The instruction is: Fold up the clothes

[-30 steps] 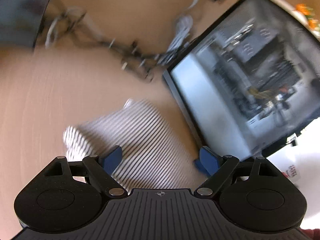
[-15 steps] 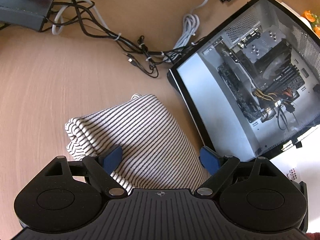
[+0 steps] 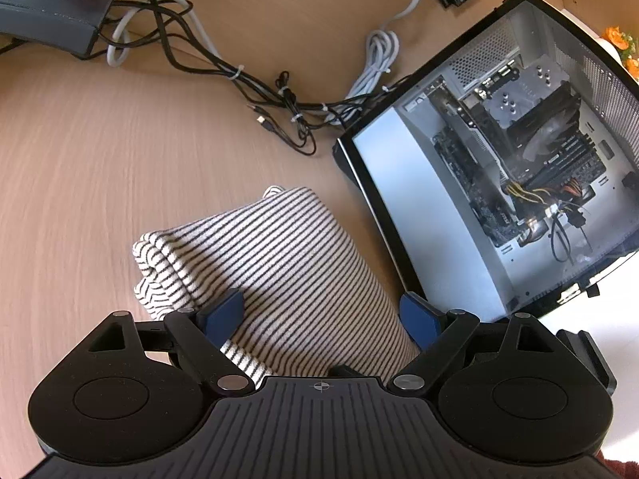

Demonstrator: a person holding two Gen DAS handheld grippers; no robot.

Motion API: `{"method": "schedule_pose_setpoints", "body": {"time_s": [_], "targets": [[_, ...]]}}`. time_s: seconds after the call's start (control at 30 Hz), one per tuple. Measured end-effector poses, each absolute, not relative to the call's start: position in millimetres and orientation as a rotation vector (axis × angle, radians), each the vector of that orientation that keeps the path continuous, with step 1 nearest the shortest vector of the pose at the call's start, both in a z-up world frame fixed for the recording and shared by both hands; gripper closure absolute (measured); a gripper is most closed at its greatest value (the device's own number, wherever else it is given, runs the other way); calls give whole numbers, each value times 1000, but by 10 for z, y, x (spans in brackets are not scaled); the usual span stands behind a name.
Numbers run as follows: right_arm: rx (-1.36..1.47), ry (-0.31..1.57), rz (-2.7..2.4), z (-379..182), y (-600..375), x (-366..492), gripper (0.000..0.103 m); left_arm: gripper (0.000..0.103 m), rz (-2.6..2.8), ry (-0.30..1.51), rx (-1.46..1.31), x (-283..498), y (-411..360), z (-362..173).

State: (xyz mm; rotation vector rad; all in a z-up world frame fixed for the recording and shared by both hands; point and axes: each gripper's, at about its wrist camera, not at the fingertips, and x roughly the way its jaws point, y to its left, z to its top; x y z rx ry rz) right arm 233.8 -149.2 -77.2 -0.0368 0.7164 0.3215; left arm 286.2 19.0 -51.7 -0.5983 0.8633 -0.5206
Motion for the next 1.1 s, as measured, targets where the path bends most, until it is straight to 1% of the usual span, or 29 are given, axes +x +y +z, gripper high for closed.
{"method": "schedule_pose_setpoints", "body": {"time_s": [0.2, 0.33, 0.43, 0.53, 0.67, 0.83, 0.9, 1.0, 1.1], "targets": [[1, 700, 329, -811, -1549, 2324, 0, 13, -523, 857, -593, 2855, 184, -523], [37, 721, 341, -820, -1562, 2382, 0, 13, -528, 855, -588, 2855, 186, -526], [-3, 727, 345, -697, -1520, 2396, 0, 13, -527, 857, -585, 2856, 187, -524], [-102, 642, 394, -561, -1380, 2248, 0, 12, -528, 855, -597, 2859, 197, -535], [-252, 621, 423, -731, -1113, 2142, 0, 11, -529, 857, -595, 2858, 183, -527], [-259, 633, 404, -755, -1063, 2174, 0, 10, -505, 864, -621, 2839, 248, -443], [-258, 636, 402, -765, -1051, 2165, 0, 10, -489, 836, -625, 2799, 299, -348], [-253, 632, 383, -781, -1030, 2130, 0, 14, -503, 781, -617, 2747, 382, -217], [-245, 627, 371, -734, -1017, 2092, 0, 23, -491, 808, -588, 2792, 383, -244]]}}
